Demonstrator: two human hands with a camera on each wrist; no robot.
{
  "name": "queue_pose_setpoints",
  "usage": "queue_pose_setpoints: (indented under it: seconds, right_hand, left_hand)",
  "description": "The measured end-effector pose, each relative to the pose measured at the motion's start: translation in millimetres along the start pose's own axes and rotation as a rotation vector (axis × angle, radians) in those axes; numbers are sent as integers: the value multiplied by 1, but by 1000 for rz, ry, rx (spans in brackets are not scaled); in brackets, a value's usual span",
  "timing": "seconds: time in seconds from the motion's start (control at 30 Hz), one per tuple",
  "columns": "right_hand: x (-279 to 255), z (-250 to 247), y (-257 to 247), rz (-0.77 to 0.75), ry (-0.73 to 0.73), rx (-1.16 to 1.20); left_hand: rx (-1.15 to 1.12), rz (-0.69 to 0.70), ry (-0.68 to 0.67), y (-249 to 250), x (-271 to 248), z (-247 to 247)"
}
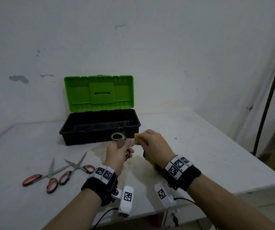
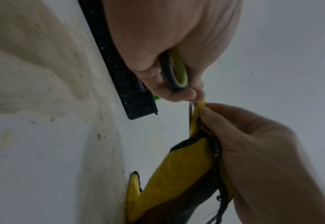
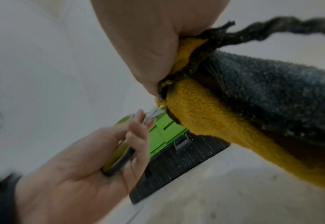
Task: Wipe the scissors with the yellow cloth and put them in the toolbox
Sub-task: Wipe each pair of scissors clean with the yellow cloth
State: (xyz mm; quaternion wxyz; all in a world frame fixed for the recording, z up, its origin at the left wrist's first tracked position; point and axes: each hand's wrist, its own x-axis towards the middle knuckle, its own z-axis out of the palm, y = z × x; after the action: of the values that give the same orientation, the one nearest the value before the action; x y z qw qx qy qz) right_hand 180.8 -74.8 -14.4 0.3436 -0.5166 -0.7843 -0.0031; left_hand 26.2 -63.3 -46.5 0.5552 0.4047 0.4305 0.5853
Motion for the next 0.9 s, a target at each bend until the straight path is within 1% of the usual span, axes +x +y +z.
queue_pose_setpoints:
  seconds: [0.1,0.17,0.2,0.27,0.33,0.37,0.43,0.57,0.6,0.63,0.7,0.77,0.83,0.9]
  right_hand:
    - [11,-14,14,180,68,-56]
    - [13,-23,19,215,112,-36]
    - [12,-24,18,187,113,-17]
    - [6,-23,6,65,62,-6]
    - [-2,-15,-6,-45,-14,-50]
    - [-4,-11,-9,-69,-29,-80]
    - [-2,-7,-6,-43,-8,-116]
    - [9,-16,13,145,81,-110]
    - [9,-18,14,144,104,-94]
    - [7,-19,12,107,111,-76]
    - [3,-18,1,-27,64,-75]
    - [-3,-13,-8,-137,8,-144]
    - [-3,-9,-4,-153,-1,-195]
    - [3,-10,5,-77,28,-168]
  left_hand:
    - [-5,5,1,-1,-2,-2]
    - [-9,4,7,0,-3,-1]
    - [-17,0,13,0,-2,-1]
    - [-28,-10,21,0,0,1]
    - [-26,-10,13,-1,0,4]
    - [-25,-7,3,-2,0,5]
    - [-36,-3,-11,-1,0,6]
    - [-36,4,-2,0,-2,0]
    - [-37,2,1,0,-2,-1]
    - [-41,-2,3,0,-2,-2]
    - [-56,-11,2,0,-1,0]
    - [-73,-12,-11,0,-1,2]
    - [-88,-16,-26,0,-2,4]
    - [-95,-23,-32,-1,-2,2]
